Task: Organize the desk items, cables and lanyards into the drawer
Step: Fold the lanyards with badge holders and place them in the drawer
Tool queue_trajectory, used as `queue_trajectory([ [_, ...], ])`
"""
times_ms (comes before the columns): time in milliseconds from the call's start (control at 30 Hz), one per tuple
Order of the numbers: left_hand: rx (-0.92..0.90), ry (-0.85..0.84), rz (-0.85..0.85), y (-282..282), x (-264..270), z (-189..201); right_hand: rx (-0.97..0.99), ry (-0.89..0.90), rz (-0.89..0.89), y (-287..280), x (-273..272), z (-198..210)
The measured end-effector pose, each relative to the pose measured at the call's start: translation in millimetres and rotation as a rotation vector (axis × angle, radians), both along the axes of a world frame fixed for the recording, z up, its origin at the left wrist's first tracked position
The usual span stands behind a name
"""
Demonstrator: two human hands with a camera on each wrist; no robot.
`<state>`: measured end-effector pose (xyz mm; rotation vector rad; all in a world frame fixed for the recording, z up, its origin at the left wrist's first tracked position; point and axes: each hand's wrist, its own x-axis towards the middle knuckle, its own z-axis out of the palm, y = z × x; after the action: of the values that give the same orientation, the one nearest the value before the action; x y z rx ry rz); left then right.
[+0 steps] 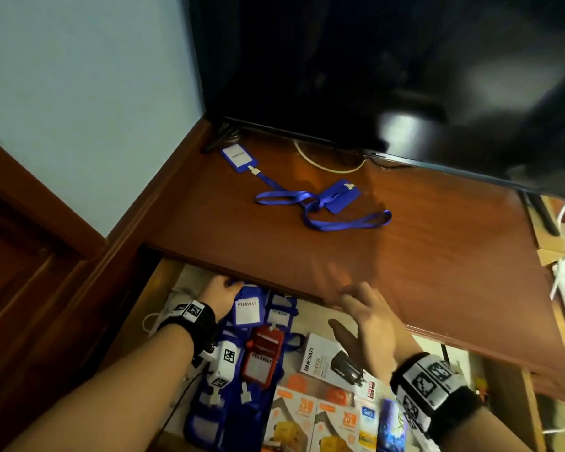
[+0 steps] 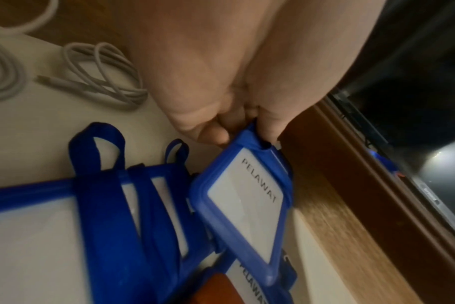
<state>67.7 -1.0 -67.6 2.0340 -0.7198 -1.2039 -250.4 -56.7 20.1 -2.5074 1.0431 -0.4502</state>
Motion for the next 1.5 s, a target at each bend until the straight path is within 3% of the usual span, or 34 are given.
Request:
queue_trajectory([
  [267, 0.137, -0.091, -0.16, -12, 5, -19, 0.09, 0.116, 0.052, -100, 58, 29],
  [400, 0.205, -0.219, -0.236, -16, -2, -19, 0.196, 0.199, -0.137, -154, 80, 27],
  [467, 0.225, -0.25, -0.239, -15, 0, -24, 0.24, 0.277, -0.204, -176, 88, 25],
  [600, 0.21, -0.304, -0.278, -14, 4, -19, 0.312, 0.531, -0.158, -197, 92, 6],
  [700, 0.225, -0.36, -0.321, -5, 8, -11, 0.286, 0.607, -0.123, -183, 83, -8],
  [1033, 0.322, -0.49, -0.528, 24, -4, 62, -0.002, 0.526, -0.145, -62, 37, -1],
  [1133, 0.313, -0.465, -0.516, 24, -10, 79, 0.03, 0.53, -0.116, -48, 27, -9],
  [1267, 0.332, -0.459, -0.593, 36, -28, 84, 0.101, 0.595, -0.088, -54, 23, -11],
  [1500, 0.191, -0.363, -0.548, 75, -51, 84, -0.161, 0.501, -0.06, -21, 20, -6],
])
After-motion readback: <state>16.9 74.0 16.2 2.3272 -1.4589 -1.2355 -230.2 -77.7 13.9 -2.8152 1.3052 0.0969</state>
